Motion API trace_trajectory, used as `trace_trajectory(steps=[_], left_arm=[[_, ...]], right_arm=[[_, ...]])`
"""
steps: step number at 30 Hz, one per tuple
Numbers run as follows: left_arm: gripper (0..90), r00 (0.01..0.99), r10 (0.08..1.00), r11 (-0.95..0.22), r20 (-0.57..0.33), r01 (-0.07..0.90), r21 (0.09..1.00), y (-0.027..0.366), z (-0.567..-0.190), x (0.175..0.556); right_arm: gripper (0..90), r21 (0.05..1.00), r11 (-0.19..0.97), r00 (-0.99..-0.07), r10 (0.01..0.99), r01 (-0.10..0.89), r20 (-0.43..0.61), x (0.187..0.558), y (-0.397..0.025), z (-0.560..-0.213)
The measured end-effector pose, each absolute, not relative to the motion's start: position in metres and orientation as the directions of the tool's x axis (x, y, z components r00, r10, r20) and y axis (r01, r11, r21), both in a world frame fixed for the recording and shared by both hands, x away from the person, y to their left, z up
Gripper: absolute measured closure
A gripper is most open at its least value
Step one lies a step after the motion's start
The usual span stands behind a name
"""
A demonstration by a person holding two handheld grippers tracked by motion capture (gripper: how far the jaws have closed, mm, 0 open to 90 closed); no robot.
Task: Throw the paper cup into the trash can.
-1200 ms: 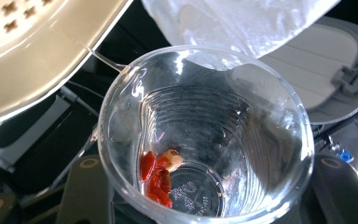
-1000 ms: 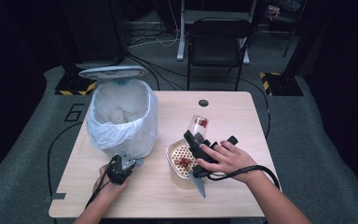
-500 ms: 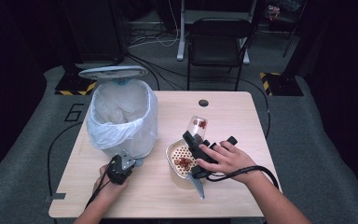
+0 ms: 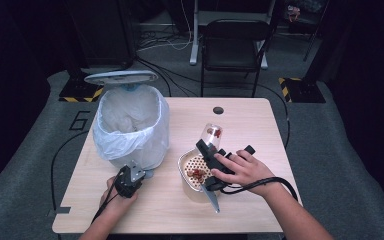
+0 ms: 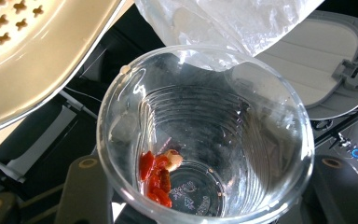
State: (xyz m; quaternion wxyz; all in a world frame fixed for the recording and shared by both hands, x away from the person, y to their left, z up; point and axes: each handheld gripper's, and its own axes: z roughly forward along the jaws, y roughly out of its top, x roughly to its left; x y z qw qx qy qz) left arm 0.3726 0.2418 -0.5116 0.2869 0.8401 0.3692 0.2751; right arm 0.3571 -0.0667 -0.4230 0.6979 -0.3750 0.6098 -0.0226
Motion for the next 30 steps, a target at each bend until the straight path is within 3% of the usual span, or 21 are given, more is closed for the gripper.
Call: trace_trajectory(steps=[1, 4, 5, 6, 8, 9, 10, 13, 16, 19, 25, 30], left_arm=[[90.0, 0.576, 0.778, -0.563, 0.251, 0.462, 0.685, 0.242, -0.512, 0.373], [90.0, 0.576, 0.778, -0.563, 0.251, 0.462, 0.685, 0.242, -0.512, 0.373], [90.0, 0.576, 0.778, -0.563, 0.251, 0.462, 0.685, 0.242, -0.512, 0.373], [90.0, 0.576, 0.778, -0.563, 0.251, 0.463, 0.684, 0.242, -0.512, 0.373], [90.0, 0.576, 0.778, -0.564, 0.252, 0.462, 0.684, 0.242, -0.512, 0.373], [90.0, 0.576, 0.778, -0.563, 0.251, 0.460, 0.687, 0.242, -0.512, 0.373], [90.0, 0.577, 0.777, -0.565, 0.252, 0.462, 0.684, 0.242, -0.512, 0.373], [90.0, 0.574, 0.779, -0.560, 0.252, 0.457, 0.692, 0.241, -0.512, 0.373], [90.0, 0.575, 0.766, -0.587, 0.288, 0.441, 0.679, 0.243, -0.510, 0.373], [90.0, 0.572, 0.783, -0.555, 0.243, 0.467, 0.688, 0.241, -0.512, 0.372], [90.0, 0.571, 0.784, -0.554, 0.243, 0.467, 0.689, 0.241, -0.512, 0.372], [90.0, 0.575, 0.782, -0.557, 0.243, 0.468, 0.687, 0.242, -0.512, 0.372]], right_arm=[[40.2, -0.609, 0.675, 0.277, -0.544, -0.416, -0.792, 0.357, -0.065, -0.417], [40.1, -0.591, 0.689, 0.261, -0.532, -0.420, -0.805, 0.357, -0.066, -0.418], [40.1, -0.521, 0.737, 0.288, -0.435, -0.430, -0.853, 0.357, -0.067, -0.421], [40.1, -0.397, 0.791, 0.216, -0.334, -0.465, -0.918, 0.358, -0.069, -0.428], [40.1, -0.491, 0.743, 0.181, -0.463, -0.454, -0.868, 0.358, -0.069, -0.418], [40.1, -0.495, 0.736, 0.198, -0.459, -0.462, -0.866, 0.359, -0.068, -0.414], [40.1, -0.440, 0.768, 0.225, -0.378, -0.466, -0.898, 0.360, -0.067, -0.411], [40.1, -0.303, 0.819, 0.155, -0.260, -0.487, -0.953, 0.362, -0.070, -0.407], [39.9, -0.118, 0.853, 0.044, -0.111, -0.508, -0.993, 0.364, -0.073, -0.404], [39.8, 0.084, 0.850, -0.095, 0.040, -0.520, -0.995, 0.369, -0.075, -0.397], [40.0, 0.417, 0.772, -0.307, 0.298, -0.480, -0.904, 0.379, -0.081, -0.379], [40.0, 0.664, 0.642, -0.490, 0.468, -0.383, -0.735, 0.389, -0.088, -0.363]])
